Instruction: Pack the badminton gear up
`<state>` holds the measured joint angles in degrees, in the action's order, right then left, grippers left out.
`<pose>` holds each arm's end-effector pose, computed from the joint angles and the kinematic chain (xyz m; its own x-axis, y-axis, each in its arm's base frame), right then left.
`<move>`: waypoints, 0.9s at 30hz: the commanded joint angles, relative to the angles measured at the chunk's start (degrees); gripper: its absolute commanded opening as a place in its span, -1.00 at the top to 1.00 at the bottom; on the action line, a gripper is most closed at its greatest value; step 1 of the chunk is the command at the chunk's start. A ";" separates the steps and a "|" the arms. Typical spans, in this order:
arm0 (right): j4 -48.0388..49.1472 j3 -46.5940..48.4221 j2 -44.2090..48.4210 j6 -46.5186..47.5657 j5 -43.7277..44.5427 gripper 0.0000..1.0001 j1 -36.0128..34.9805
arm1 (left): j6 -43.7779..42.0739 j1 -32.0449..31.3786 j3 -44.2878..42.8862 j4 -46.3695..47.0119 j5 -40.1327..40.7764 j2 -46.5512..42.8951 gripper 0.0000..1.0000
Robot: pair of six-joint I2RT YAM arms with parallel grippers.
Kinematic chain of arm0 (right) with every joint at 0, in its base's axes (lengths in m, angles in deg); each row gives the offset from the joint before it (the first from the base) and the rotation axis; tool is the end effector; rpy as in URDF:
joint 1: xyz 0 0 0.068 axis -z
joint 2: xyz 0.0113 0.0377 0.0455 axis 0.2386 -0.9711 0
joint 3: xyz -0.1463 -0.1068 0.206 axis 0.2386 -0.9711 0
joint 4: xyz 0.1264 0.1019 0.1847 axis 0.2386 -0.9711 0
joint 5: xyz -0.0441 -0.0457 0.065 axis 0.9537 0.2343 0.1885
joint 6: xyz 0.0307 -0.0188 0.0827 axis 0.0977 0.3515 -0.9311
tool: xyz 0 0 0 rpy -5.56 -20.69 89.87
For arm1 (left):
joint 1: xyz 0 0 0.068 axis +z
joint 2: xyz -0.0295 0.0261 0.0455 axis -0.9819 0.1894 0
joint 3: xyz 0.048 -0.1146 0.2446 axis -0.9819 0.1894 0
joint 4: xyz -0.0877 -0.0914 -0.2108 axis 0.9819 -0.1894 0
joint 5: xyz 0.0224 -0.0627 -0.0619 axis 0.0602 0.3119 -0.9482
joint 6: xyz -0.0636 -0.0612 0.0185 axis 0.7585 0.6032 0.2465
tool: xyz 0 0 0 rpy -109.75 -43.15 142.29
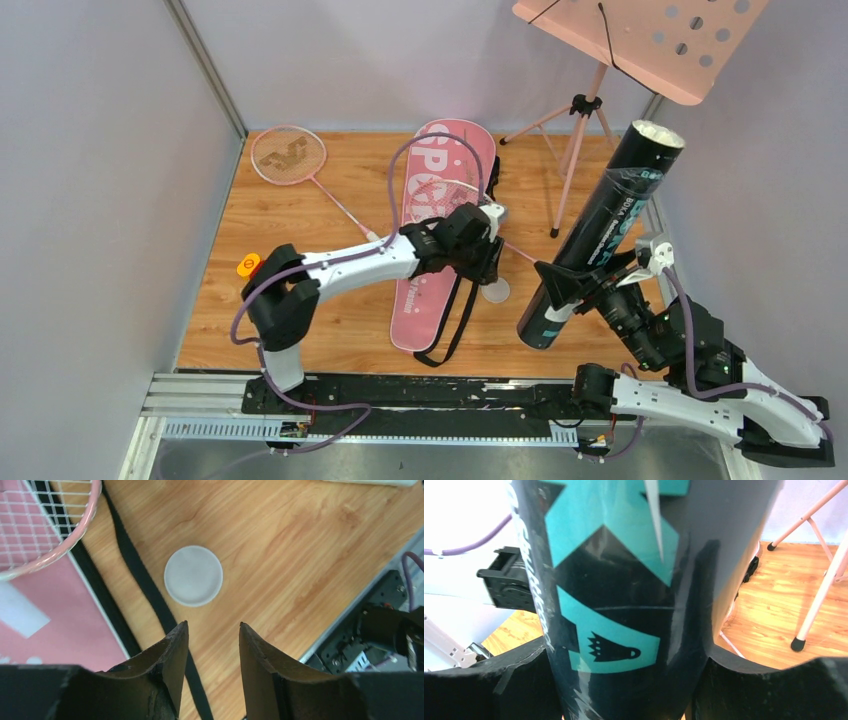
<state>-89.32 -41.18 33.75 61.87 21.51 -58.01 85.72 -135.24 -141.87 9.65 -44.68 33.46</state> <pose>0.0714 0.0515 0.3656 -0.0822 0.2346 -0.9686 -0.5209 0.8185 0.2424 0.2242 -0.3484 0.2343 -0.7514 0.2631 -0.6051 0.5761 0.7087 -0.4073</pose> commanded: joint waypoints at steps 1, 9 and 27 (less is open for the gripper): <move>-3.89 3.33 1.78 -3.12 0.88 0.34 0.18 | 1.54 -1.77 -5.33 5.39 4.49 5.62 0.05; -5.03 2.76 3.59 -3.28 1.27 0.34 0.18 | 0.57 -2.64 -9.66 5.51 7.87 14.95 0.12; -5.21 1.44 4.12 -3.44 1.48 0.34 0.18 | -7.02 -2.72 -15.19 -0.60 12.81 21.82 0.11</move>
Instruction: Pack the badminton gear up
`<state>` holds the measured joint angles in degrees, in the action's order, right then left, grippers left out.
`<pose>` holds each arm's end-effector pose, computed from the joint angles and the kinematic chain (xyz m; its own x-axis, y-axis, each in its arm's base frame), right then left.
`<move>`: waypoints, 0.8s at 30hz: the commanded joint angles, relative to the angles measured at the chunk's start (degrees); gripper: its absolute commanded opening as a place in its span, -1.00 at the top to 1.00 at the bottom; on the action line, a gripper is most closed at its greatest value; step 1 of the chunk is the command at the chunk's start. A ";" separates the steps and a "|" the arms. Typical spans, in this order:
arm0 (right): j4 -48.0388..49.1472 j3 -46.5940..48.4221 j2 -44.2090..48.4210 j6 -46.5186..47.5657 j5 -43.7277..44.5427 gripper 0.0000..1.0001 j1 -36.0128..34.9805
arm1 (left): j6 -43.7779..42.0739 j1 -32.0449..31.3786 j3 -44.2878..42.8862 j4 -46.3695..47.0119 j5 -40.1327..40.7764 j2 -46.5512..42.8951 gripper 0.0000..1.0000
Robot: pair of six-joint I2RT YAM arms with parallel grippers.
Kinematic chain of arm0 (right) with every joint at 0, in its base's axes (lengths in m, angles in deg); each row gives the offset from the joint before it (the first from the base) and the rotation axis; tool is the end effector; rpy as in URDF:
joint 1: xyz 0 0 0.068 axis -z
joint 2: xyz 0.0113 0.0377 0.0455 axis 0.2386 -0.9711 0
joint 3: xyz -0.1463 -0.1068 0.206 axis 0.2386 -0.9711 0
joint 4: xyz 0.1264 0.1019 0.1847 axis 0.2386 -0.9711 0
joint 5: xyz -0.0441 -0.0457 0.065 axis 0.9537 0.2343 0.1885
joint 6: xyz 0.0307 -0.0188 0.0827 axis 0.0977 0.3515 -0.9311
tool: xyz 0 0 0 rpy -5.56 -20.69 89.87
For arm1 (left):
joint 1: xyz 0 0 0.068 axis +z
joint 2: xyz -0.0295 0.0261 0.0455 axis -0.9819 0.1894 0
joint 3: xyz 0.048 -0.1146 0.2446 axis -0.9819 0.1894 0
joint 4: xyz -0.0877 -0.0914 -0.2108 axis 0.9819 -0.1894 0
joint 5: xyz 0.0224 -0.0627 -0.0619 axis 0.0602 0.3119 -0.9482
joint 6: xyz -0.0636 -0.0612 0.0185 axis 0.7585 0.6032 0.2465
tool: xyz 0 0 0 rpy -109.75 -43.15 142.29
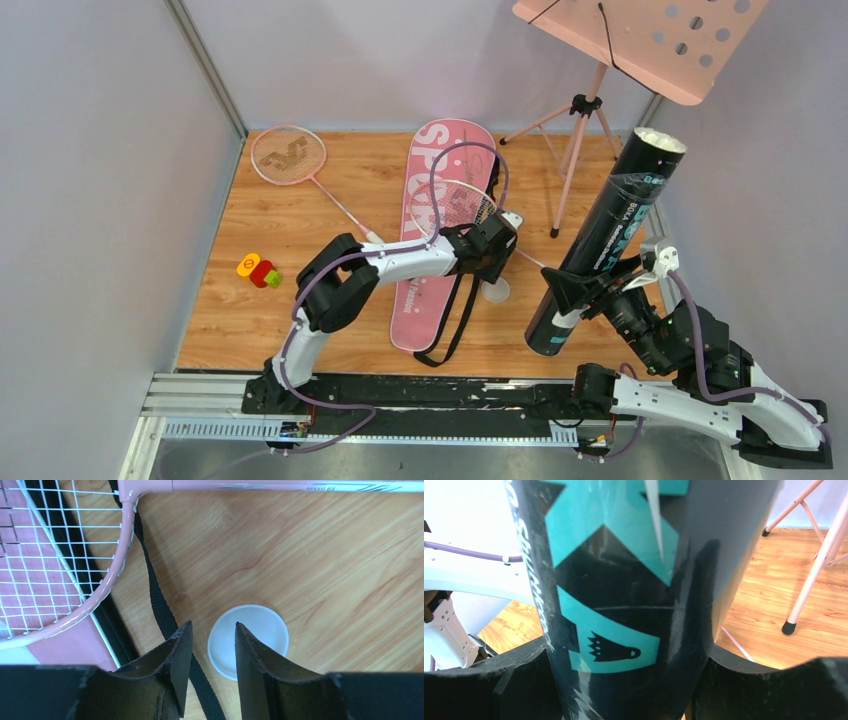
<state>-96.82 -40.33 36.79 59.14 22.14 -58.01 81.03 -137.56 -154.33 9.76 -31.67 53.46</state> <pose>0.0672 0.0366 0.3546 -0.1236 0.2171 -0.9683 -0.5020 0.8280 0.2497 0.2595 -0.4031 0.1582 -0.6968 0.3649 -0.6175 0.5685 0.8059 -0.1651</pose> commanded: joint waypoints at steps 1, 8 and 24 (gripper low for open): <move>2.30 0.59 1.08 -0.79 0.83 0.34 0.17 | -2.48 -0.36 -2.95 -0.74 -0.47 2.12 0.12; 2.25 0.67 0.90 -0.86 0.58 0.34 0.18 | -2.80 -0.12 -6.84 -4.73 0.30 5.25 0.12; 2.89 0.53 -0.21 -1.07 0.29 0.34 0.20 | -1.22 -0.54 -2.79 -8.35 -1.89 3.56 0.60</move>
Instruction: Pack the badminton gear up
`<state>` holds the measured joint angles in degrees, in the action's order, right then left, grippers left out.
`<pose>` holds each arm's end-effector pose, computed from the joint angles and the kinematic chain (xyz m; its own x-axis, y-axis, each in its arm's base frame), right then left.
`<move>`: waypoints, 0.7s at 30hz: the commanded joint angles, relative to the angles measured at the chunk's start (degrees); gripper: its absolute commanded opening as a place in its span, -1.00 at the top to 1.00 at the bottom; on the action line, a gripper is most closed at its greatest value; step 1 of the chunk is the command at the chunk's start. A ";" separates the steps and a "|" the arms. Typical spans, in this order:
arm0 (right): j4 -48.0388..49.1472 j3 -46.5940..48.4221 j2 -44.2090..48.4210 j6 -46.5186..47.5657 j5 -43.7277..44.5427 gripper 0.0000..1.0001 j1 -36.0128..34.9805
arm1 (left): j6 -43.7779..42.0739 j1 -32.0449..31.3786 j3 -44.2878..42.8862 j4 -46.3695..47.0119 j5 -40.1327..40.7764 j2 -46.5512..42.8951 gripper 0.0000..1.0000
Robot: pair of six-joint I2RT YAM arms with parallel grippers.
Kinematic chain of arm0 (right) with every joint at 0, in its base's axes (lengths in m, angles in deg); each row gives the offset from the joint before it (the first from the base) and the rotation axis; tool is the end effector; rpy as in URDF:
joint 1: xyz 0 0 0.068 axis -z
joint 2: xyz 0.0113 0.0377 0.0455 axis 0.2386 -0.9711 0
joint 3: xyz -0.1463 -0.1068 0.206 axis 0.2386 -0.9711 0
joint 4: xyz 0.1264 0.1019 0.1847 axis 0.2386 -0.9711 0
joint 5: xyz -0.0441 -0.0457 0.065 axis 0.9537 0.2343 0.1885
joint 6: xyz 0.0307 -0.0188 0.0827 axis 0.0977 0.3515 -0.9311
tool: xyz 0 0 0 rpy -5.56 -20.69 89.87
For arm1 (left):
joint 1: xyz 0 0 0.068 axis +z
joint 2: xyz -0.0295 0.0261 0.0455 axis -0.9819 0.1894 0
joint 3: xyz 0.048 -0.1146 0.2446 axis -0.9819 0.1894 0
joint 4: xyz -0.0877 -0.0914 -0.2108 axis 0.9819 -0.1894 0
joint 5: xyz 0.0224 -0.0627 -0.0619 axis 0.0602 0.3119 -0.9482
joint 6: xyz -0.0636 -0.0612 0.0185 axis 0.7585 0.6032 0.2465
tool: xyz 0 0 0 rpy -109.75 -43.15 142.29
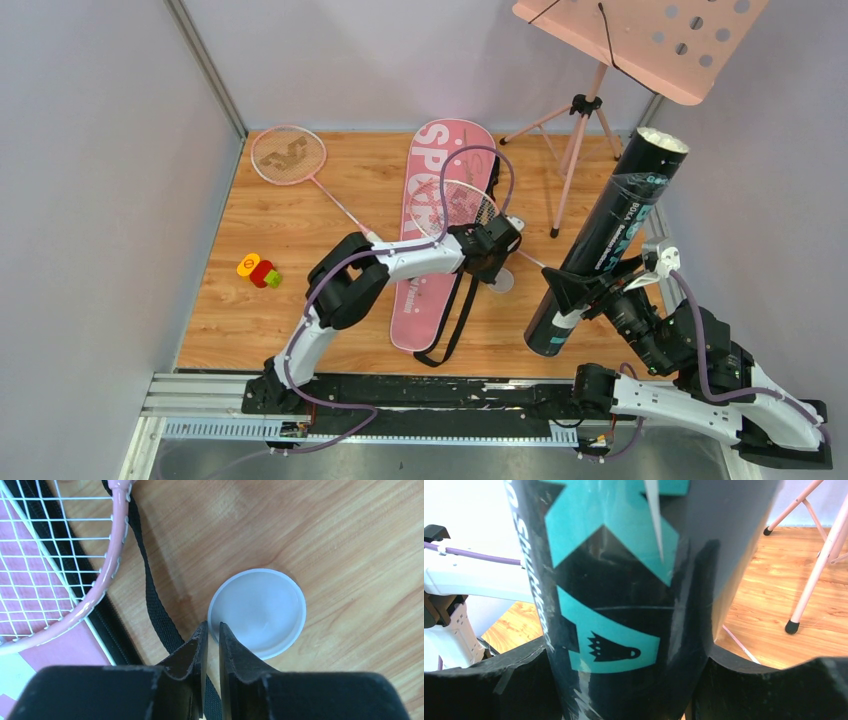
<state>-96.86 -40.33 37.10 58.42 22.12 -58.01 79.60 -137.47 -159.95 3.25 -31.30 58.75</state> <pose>0.0668 0.0354 0.3547 -0.1285 0.2318 -0.9642 -0.5011 0.8239 0.2648 0.2645 -0.4087 0.1364 -0.7150 0.4365 -0.5462 0.5748 0.8117 -0.1037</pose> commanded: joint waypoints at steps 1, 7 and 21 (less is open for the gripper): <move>3.17 0.44 -0.68 -0.29 0.32 0.33 0.18 | 0.39 -0.73 3.17 -0.84 -3.49 -2.29 0.59; 3.60 0.33 -1.55 -0.44 0.25 0.33 0.18 | 1.34 -0.75 4.44 2.30 -5.54 -2.63 0.44; 5.94 -1.52 -3.54 1.89 -1.60 0.31 0.18 | 2.42 -0.71 10.25 3.64 -1.41 -10.51 1.00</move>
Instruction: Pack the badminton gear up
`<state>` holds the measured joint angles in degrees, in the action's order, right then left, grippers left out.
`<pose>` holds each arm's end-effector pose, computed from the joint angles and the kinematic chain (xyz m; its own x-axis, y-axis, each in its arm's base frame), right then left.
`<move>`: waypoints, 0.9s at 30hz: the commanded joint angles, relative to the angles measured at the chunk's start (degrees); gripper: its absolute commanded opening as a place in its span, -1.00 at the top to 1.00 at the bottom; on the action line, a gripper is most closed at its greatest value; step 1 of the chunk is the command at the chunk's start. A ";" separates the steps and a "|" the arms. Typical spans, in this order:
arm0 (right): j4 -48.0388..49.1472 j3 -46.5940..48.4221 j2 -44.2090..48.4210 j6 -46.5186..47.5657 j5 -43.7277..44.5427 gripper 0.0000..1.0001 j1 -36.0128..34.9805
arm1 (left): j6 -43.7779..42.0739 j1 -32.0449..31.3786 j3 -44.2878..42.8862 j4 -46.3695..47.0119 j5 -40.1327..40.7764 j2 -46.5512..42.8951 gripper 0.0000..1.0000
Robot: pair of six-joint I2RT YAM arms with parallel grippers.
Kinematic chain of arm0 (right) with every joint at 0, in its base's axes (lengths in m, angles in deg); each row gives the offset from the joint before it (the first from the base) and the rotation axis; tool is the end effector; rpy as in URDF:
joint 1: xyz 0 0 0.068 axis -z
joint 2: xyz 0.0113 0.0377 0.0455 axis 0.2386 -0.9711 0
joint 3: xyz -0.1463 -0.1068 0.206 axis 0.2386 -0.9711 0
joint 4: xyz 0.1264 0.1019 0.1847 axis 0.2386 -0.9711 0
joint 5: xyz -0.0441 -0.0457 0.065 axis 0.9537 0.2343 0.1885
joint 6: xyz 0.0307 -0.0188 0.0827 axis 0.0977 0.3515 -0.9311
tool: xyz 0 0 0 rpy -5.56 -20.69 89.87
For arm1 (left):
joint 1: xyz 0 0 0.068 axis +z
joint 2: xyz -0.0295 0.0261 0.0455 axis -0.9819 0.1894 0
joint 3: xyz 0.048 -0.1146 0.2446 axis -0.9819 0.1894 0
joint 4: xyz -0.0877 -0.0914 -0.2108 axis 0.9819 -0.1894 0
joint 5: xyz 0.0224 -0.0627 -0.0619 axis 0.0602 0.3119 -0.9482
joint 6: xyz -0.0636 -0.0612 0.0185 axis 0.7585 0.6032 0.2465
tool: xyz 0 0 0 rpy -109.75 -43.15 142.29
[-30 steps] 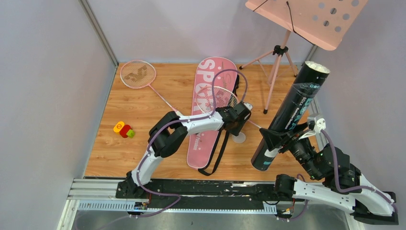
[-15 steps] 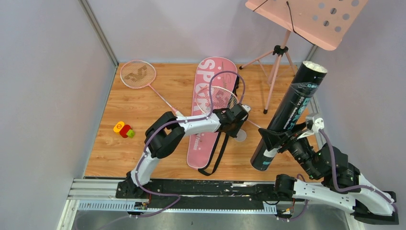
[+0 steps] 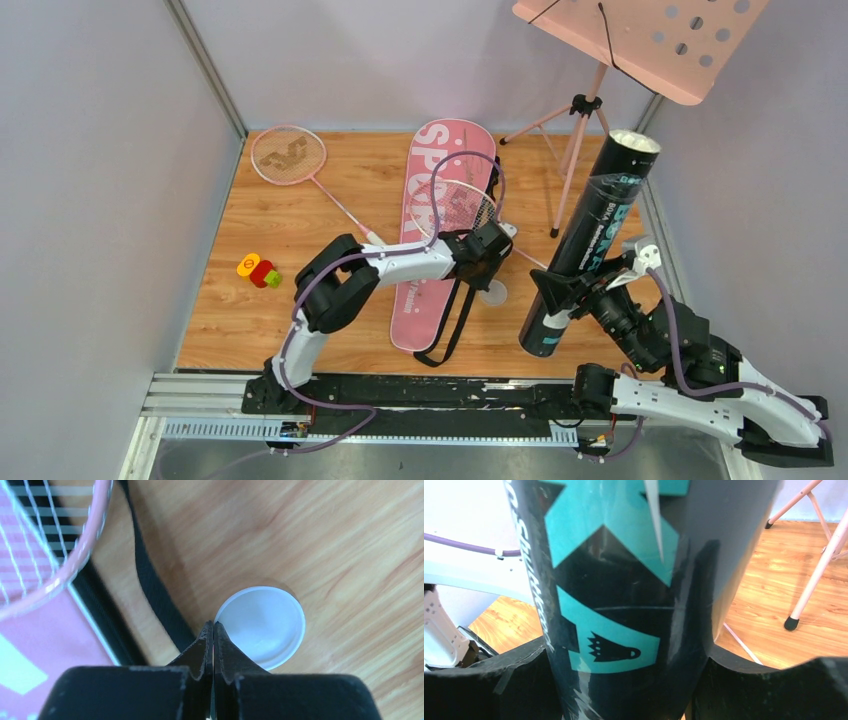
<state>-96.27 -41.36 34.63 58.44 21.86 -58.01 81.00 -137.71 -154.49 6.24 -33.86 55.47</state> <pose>0.0708 0.0483 0.3490 -0.1447 0.1841 -0.9722 -0.5010 0.8337 0.2325 0.2529 -0.4005 0.1372 -0.7300 0.4204 -0.5389 0.5772 0.8015 -0.1565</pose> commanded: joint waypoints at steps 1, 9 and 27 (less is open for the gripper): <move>5.82 -0.80 -1.30 2.76 -1.73 0.30 0.20 | 1.31 -0.50 6.47 1.30 0.89 -8.50 1.00; 11.13 -5.14 -2.39 12.35 -8.16 0.26 0.18 | 1.73 0.00 13.41 4.60 0.59 -23.76 1.00; 26.95 -16.58 -8.80 31.46 -21.50 0.18 0.03 | 2.89 10.37 16.32 -8.14 11.12 -69.82 1.00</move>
<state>-79.00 -57.18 26.15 84.39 4.37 -58.01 84.52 -127.42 -135.89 2.35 -26.60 -6.34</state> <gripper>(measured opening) 0.678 0.006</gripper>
